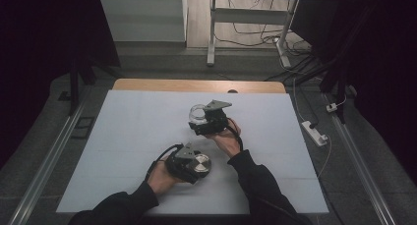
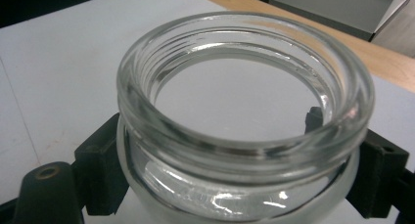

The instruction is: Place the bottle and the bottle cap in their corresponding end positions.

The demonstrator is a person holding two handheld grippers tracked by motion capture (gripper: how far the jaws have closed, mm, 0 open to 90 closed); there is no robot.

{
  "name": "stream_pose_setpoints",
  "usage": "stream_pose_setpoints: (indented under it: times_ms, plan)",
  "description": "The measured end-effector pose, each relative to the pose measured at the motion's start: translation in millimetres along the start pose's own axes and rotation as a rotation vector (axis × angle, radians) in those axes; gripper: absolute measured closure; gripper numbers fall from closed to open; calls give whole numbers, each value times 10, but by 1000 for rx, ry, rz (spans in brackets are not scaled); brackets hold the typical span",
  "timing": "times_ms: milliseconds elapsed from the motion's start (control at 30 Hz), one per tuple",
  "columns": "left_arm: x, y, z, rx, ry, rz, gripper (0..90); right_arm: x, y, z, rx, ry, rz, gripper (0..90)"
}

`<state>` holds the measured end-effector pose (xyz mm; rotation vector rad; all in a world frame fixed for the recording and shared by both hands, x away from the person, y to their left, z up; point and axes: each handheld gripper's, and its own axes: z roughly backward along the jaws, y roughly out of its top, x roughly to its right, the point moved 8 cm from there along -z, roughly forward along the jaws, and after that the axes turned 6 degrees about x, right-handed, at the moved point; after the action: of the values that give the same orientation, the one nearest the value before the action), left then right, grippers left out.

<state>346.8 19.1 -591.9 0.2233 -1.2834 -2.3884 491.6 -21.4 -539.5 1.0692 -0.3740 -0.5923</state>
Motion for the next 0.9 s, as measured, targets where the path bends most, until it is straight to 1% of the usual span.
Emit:
stream_pose_setpoints:
  times_ms: [33,100,133,167,233,333,367,467,533,567,633,700,767,833,900]
  plan:
    - [-5,-5,-6,-11,5,-1,194,4,-16,-12,-3,-1,0,147]
    - [-23,-31,-15,-45,29,-17,194,10,-44,-31,-11,-4,-1,147]
    - [-38,-46,-15,-64,34,-23,194,11,-55,-39,-11,-2,-1,147]
    - [-37,-46,-23,-63,34,-10,194,15,-66,-44,-12,-1,-1,146]
    - [-42,-51,-23,-72,39,-15,193,18,-83,-57,-13,-2,-7,146]
    - [-41,-73,-39,-107,46,-28,192,20,-125,-74,-25,-4,1,146]
    - [-41,-75,-41,-111,49,-28,191,16,-140,-79,-26,-4,2,146]
    - [-50,-83,-39,-116,39,-9,189,10,-147,-74,-24,-3,6,145]
    - [-49,-85,-40,-118,40,-9,185,7,-159,-68,-24,-5,19,143]
    - [-49,-86,-40,-120,45,-11,181,1,-166,-64,-32,-1,34,142]
    - [-54,-87,-42,-122,48,-1,159,-2,-189,-57,-60,-3,47,138]
    - [-52,-91,-45,-128,46,4,119,-5,-225,-63,-87,7,50,113]
    - [-47,-94,-40,-131,44,4,94,-17,-254,-72,-98,14,66,75]
    - [-30,-91,-29,-117,30,18,71,-34,-259,-82,-99,17,70,50]
    - [-25,-84,-9,-94,16,44,54,-46,-251,-82,-104,31,56,19]
